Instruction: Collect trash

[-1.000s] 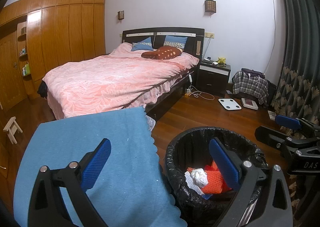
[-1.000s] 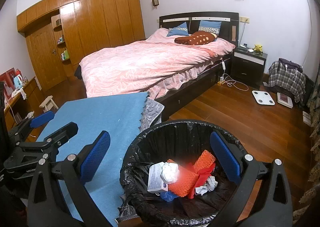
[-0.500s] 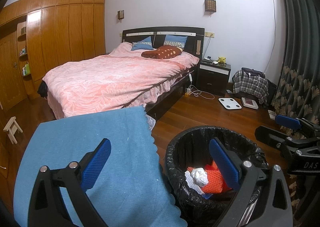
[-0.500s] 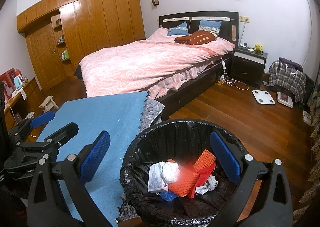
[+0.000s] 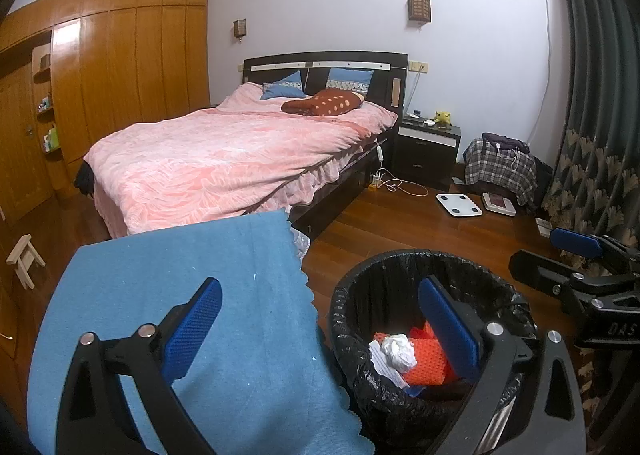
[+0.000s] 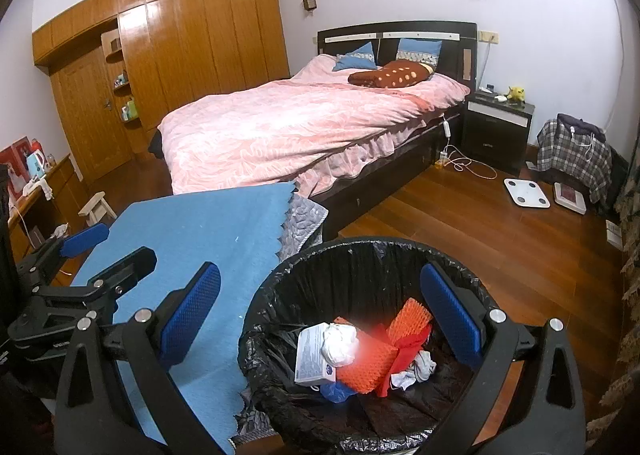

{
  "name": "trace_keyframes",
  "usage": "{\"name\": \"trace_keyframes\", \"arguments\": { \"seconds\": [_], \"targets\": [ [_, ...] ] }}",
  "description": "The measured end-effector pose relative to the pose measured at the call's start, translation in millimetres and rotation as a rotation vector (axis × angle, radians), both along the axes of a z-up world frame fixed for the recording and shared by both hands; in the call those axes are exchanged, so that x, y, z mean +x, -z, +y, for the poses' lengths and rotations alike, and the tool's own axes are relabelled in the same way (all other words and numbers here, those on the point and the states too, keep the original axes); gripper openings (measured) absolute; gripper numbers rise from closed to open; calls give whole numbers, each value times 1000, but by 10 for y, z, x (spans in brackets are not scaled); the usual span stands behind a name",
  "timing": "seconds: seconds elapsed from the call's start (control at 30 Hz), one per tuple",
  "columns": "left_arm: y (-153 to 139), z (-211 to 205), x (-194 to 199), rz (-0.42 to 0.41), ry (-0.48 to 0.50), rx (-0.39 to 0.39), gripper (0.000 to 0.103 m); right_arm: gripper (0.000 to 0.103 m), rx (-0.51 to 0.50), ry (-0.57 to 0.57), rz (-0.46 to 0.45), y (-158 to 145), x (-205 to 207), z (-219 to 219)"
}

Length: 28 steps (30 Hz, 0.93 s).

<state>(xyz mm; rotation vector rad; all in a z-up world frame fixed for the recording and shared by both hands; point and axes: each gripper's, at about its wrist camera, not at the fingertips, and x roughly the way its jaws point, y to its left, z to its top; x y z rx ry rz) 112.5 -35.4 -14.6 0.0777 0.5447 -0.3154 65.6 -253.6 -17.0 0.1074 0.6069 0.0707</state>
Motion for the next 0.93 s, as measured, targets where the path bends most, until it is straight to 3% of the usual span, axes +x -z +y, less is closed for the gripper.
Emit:
{"name": "trace_keyframes", "arguments": {
  "seconds": [0.93],
  "targets": [
    [74,11,8,5,-3,1,97,97,2,0,3,-1,1,13]
  ]
}}
